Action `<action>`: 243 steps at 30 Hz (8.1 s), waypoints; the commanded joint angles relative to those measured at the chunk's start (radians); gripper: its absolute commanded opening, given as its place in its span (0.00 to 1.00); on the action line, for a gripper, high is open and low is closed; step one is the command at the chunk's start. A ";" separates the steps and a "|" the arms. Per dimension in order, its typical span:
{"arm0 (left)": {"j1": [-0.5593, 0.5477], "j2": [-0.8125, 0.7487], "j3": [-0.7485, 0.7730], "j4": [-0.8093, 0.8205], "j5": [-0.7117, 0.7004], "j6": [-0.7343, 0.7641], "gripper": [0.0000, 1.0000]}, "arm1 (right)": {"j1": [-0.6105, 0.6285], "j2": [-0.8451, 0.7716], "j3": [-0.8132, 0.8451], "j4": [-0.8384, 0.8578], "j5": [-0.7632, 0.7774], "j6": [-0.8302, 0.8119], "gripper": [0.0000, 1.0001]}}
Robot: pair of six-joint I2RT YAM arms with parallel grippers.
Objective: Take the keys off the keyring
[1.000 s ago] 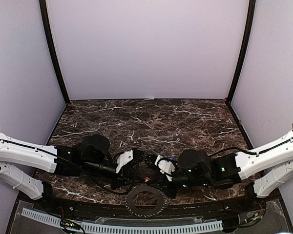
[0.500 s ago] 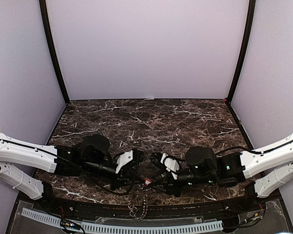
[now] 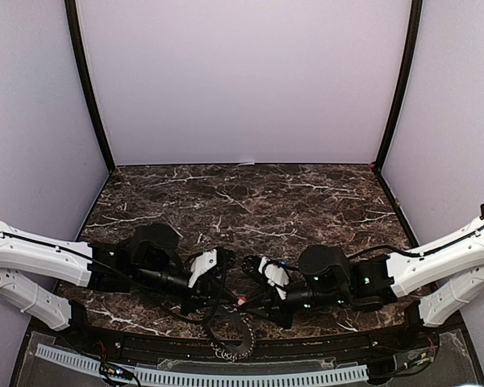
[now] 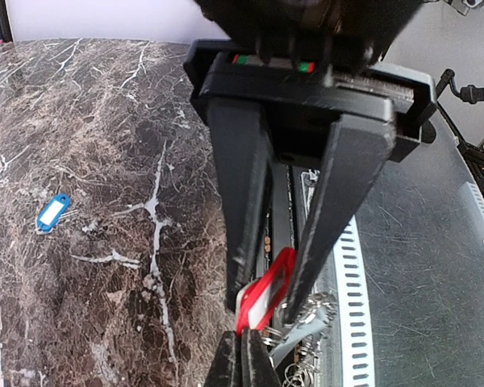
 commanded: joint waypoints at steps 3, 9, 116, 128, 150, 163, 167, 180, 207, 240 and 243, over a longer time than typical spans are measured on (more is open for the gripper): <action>0.000 -0.051 -0.030 0.061 0.007 -0.022 0.00 | -0.010 0.030 0.020 0.052 0.000 0.019 0.02; 0.002 -0.095 -0.068 0.089 -0.041 -0.088 0.31 | -0.011 -0.005 0.011 0.051 0.029 0.019 0.00; -0.005 -0.107 -0.222 0.388 -0.121 -0.272 0.33 | -0.194 0.005 0.069 -0.054 -0.226 0.213 0.00; -0.002 0.005 -0.135 0.281 -0.112 -0.207 0.37 | -0.194 -0.009 0.067 -0.042 -0.231 0.211 0.00; 0.012 0.062 -0.103 0.313 -0.139 -0.150 0.29 | -0.194 -0.008 0.073 -0.042 -0.249 0.201 0.00; 0.012 0.073 -0.108 0.344 -0.129 -0.130 0.20 | -0.194 0.002 0.079 -0.045 -0.253 0.201 0.00; 0.012 0.081 -0.106 0.348 -0.126 -0.130 0.10 | -0.194 0.000 0.079 -0.047 -0.247 0.202 0.00; 0.012 0.041 -0.155 0.385 -0.143 -0.137 0.00 | -0.204 -0.050 0.044 -0.090 -0.143 0.234 0.00; 0.014 -0.092 -0.228 0.605 -0.221 -0.150 0.00 | -0.149 0.100 0.097 -0.082 -0.237 0.158 0.00; 0.026 0.121 -0.350 0.893 -0.068 -0.321 0.08 | -0.140 -0.024 0.001 0.027 -0.053 0.224 0.00; 0.025 0.107 -0.360 0.874 -0.066 -0.326 0.16 | -0.140 -0.020 0.002 0.028 -0.058 0.223 0.00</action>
